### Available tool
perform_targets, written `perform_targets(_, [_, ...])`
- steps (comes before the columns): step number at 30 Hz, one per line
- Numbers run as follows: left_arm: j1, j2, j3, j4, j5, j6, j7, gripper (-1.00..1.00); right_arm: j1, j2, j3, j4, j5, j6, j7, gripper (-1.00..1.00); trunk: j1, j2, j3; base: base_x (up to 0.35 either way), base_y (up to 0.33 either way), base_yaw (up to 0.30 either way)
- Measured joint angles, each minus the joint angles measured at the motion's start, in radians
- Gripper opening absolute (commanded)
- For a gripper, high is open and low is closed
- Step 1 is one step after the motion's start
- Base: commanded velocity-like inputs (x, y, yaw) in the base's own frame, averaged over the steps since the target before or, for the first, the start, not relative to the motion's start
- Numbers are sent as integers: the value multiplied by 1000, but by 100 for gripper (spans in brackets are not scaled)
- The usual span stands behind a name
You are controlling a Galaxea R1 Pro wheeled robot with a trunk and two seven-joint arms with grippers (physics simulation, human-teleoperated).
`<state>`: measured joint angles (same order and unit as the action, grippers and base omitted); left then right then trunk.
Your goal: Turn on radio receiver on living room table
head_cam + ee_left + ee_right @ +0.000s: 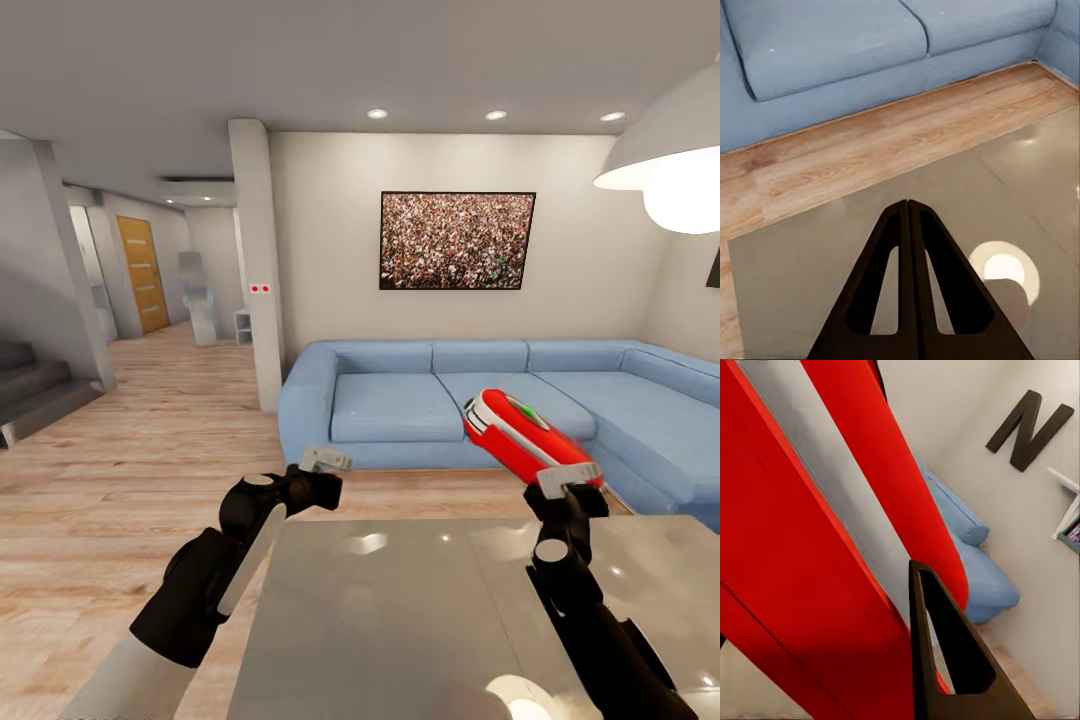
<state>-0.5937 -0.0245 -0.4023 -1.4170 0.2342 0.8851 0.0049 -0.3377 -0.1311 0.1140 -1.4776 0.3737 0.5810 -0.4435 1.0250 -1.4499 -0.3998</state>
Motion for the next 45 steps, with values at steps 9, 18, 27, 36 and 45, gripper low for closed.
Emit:
perform_targets(9, [0,24,9,45,0,-2,0,-100,-1,-3,-18,-1,-195,46,33,-100,0,0,0,0,0,0])
perform_targets(18, [8,37,12,75,0,-3,0,-100,-1,-3,-20,-24,-339,124,49,-100,0,0,0,0,0,0])
perform_targets(27, [11,37,67,153,1,-94,0,-100,-2,-5,-20,-72,-408,213,94,-100,0,0,0,0,0,0])
perform_targets(36, [15,38,69,179,1,-104,0,-100,-10,-5,-75,-81,-481,295,156,-100,0,0,0,0,0,0])
perform_targets(45, [29,54,69,212,0,-125,0,-100,-23,-7,-99,-82,-587,356,169,-100,0,0,0,0,0,0])
